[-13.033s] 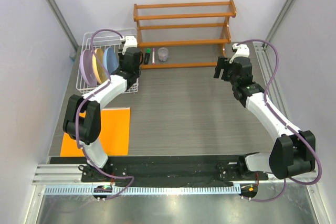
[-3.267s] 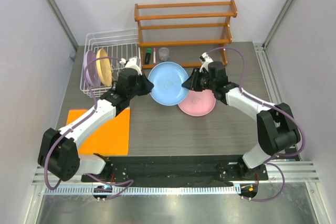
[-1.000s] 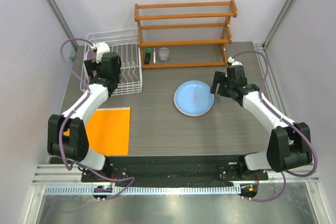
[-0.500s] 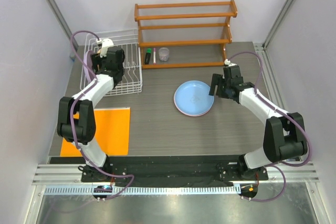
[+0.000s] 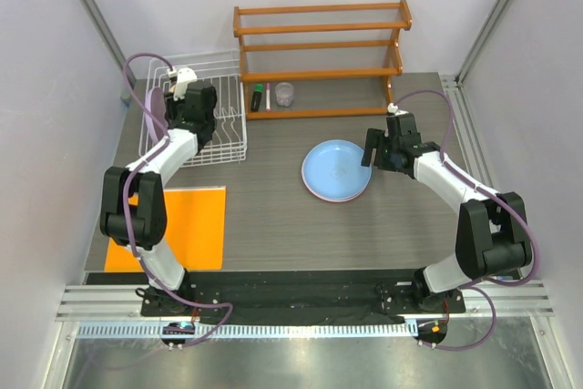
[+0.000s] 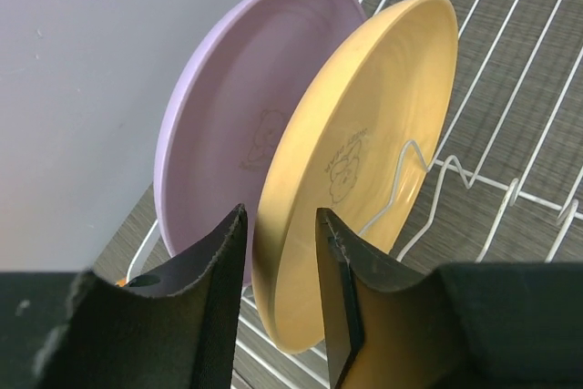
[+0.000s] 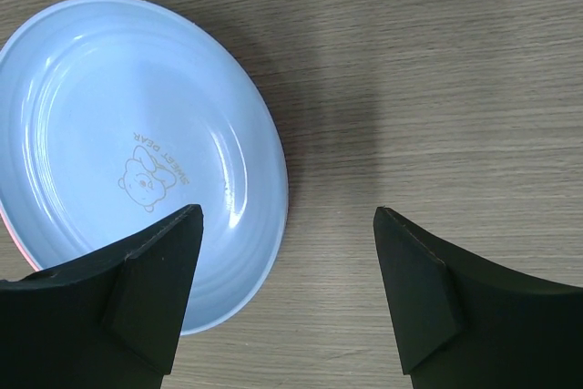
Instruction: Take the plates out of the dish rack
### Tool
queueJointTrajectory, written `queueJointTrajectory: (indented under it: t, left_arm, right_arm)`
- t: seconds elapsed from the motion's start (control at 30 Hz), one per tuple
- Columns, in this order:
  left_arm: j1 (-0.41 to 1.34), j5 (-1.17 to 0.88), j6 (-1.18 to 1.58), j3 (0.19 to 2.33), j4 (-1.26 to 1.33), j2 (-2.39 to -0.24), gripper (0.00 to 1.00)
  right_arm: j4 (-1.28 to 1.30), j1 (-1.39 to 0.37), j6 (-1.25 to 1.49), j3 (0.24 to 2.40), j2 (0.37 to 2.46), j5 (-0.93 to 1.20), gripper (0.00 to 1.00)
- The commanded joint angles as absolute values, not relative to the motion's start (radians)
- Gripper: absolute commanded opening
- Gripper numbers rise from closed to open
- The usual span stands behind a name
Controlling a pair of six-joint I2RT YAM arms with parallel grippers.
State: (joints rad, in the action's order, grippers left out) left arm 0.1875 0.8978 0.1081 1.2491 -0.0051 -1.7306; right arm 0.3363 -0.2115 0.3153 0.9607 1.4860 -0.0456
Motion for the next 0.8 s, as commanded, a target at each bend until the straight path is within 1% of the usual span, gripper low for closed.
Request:
queueJointTrajectory:
  t: [0.0,0.17,0.23,0.27,0.43,0.57,0.7,0.77]
  left_arm:
    - [0.181,0.913,0.140,1.267,0.009,-1.744,0.32]
    - [0.181,0.916,0.138,1.282,0.003,-1.761,0.21]
    - [0.183,0.917,0.141,1.293,-0.024,-1.763,0.09]
    - [0.183,0.917,0.138,1.295,-0.029,-1.761,0.01]
    - [0.184,0.946,0.132,1.289,-0.020,-1.733,0.00]
    - [0.190,0.953,0.075,1.247,0.064,-1.671,0.00]
    - [0.204,1.034,0.005,1.273,0.064,-1.664,0.00]
    - [0.210,1.077,-0.037,1.263,0.113,-1.655,0.00]
  right_arm:
    - [0.311,-0.210,0.296,0.989,1.473,-0.034,0.82]
    - [0.311,-0.210,0.290,0.986,1.470,-0.034,0.82]
    - [0.313,-0.210,0.290,0.986,1.470,-0.032,0.82]
    - [0.311,-0.209,0.290,0.986,1.474,-0.031,0.82]
    - [0.308,-0.210,0.293,0.983,1.477,-0.018,0.82]
    - [0.308,-0.209,0.293,0.980,1.471,-0.014,0.82]
    - [0.308,-0.210,0.293,0.979,1.465,-0.014,0.82]
    - [0.307,-0.210,0.295,0.982,1.462,-0.012,0.82]
